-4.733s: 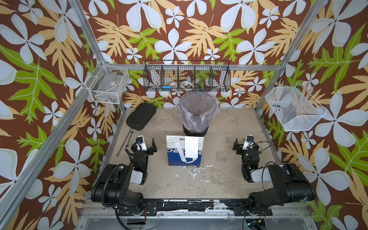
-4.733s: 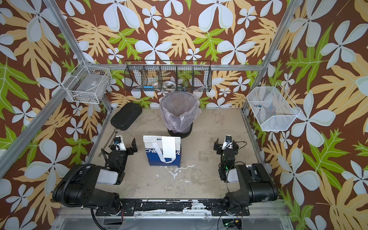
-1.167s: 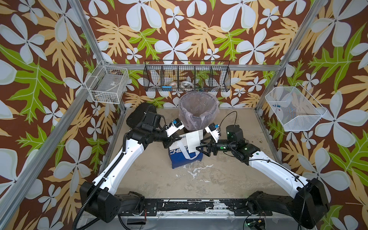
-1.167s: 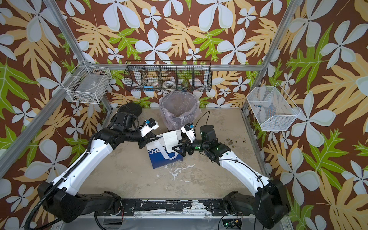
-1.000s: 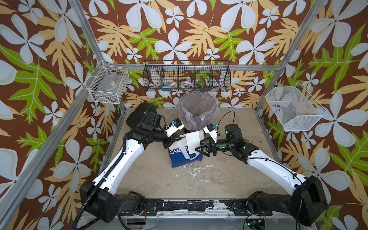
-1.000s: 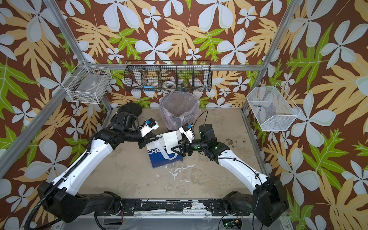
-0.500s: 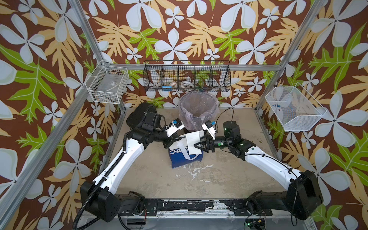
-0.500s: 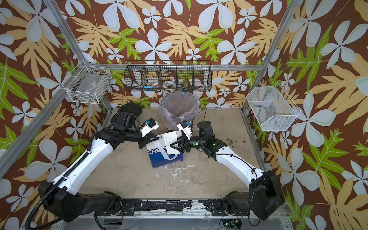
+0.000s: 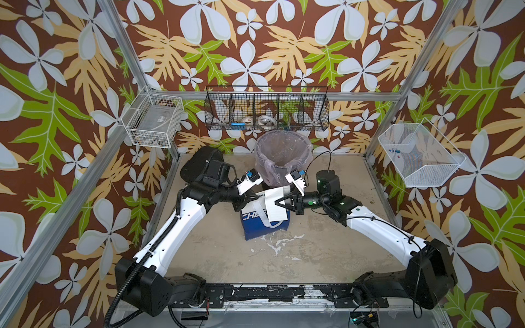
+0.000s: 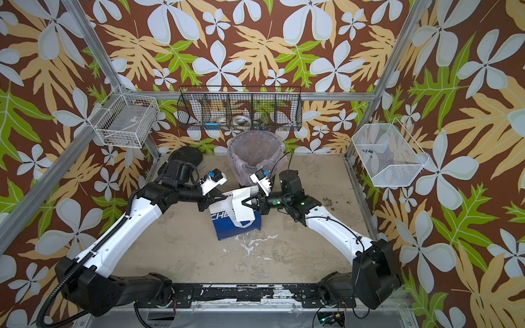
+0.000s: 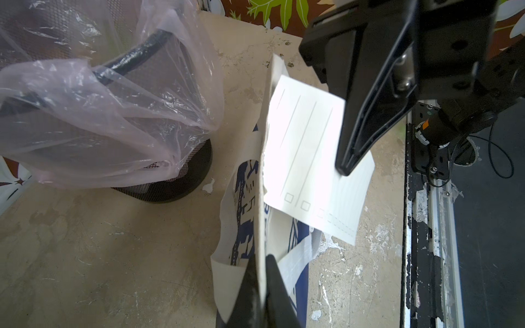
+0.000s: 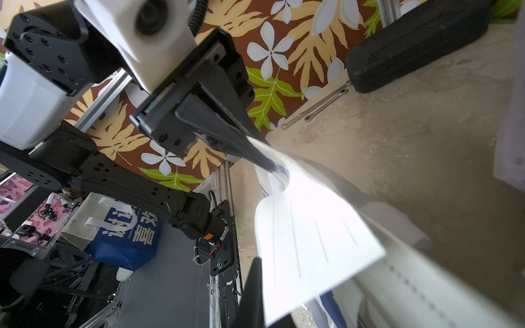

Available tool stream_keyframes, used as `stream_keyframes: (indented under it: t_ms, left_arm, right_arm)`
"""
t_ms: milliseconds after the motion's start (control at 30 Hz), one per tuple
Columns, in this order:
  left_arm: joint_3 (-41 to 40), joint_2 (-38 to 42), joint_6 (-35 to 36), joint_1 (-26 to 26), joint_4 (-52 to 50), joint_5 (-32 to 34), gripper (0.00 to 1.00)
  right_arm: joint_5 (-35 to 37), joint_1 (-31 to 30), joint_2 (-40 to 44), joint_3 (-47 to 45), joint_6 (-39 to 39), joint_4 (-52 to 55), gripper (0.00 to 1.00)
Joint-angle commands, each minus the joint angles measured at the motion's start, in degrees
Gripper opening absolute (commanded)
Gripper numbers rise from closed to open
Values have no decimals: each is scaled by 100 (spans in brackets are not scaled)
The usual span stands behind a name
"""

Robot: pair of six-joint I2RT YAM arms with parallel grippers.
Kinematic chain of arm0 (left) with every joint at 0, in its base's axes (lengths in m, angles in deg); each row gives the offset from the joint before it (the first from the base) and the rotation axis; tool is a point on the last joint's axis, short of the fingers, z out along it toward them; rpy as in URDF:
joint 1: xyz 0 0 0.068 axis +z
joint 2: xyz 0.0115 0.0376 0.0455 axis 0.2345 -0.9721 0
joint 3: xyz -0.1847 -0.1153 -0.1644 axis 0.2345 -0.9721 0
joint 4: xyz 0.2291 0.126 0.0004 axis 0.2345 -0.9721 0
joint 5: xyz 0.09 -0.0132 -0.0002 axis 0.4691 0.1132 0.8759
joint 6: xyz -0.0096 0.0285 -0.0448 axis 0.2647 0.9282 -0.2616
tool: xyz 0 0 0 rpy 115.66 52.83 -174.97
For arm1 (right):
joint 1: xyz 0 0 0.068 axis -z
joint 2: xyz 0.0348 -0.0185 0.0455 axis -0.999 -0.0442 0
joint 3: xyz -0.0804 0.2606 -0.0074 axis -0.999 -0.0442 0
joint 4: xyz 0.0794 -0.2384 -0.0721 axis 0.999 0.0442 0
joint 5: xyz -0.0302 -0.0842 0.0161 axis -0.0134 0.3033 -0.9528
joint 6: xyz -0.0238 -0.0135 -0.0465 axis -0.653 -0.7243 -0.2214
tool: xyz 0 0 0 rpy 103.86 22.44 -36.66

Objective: Shred takeout receipts and throw away
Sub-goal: Tear off the takeout receipt from the takeout bag, then adjust the takeout receipt.

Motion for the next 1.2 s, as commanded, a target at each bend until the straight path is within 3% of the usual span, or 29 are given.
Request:
stream_keyframes:
  t_ms: [0, 533, 700, 733, 800, 900, 1067, 1167]
  left_arm:
    - [-35, 43, 25, 2, 80, 61, 0]
    - [-45, 4, 12, 0, 137, 551, 0]
    - [13, 30, 12, 3, 129, 531, 0]
    - [24, 50, 12, 3, 118, 530, 3]
    - [24, 84, 4, 3, 137, 531, 19]
    - [-2, 183, -57, -4, 203, 478, 37]
    - [181, 461, -241, 3, 287, 636, 54]
    - [498, 686, -337, 2, 177, 720, 58]
  right_arm:
    - [-41, -2, 24, 136, 64, -126, 0]
    - [38, -27, 397, 475, -313, 275, 0]
    - [544, 22, 546, 547, -709, 798, 0]
    - [694, 57, 580, 567, -860, 980, 0]
    - [1027, 196, 688, 585, -1206, 1306, 0]
    - [1003, 403, 860, 537, -1394, 1367, 0]
    - [777, 404, 959, 608, -1661, 1375, 0]
    - [748, 401, 981, 773, -1937, 1441, 0]
